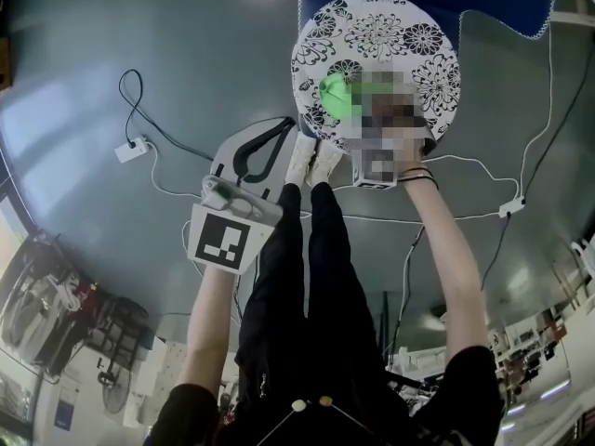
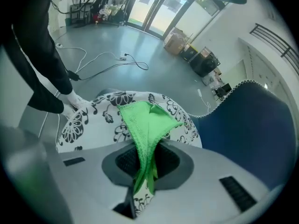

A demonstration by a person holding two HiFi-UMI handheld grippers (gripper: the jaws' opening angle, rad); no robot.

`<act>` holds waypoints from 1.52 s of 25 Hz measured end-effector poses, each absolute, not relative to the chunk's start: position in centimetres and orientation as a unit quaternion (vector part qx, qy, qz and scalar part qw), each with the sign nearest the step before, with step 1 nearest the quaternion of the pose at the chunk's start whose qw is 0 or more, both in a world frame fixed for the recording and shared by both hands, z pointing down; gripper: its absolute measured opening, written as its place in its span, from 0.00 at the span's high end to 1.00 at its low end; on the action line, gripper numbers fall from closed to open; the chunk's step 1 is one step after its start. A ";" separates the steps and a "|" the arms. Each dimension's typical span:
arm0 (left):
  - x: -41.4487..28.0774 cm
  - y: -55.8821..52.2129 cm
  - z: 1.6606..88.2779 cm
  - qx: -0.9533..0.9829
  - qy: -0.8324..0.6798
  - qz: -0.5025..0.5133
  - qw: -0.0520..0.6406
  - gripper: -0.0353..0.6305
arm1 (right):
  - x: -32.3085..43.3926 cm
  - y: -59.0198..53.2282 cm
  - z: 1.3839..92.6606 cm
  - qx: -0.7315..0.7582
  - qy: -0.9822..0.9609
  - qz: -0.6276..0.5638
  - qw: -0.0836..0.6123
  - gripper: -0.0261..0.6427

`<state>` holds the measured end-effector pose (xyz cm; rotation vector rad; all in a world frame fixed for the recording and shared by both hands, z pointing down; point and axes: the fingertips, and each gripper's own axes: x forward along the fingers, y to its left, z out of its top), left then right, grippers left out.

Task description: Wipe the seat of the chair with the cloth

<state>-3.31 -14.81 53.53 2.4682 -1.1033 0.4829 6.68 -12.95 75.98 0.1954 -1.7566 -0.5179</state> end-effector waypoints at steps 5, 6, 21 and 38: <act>-3.7 -14.8 53.6 0.878 -0.400 0.167 0.203 0.94 | 6.3 -9.2 76.0 0.060 -0.772 -0.199 0.601 0.88; -3.7 -14.9 53.6 0.878 -0.401 0.166 0.203 0.94 | 6.2 -8.5 76.0 0.054 -0.774 -0.196 0.600 0.88; -3.8 -16.2 52.6 0.878 -0.406 0.142 0.211 0.94 | 5.6 0.9 75.1 -0.014 -0.793 -0.152 0.590 0.88; -2.5 -15.3 52.6 0.887 -0.382 0.164 0.199 0.94 | 16.8 -25.5 73.1 0.204 -0.667 -0.272 0.663 0.88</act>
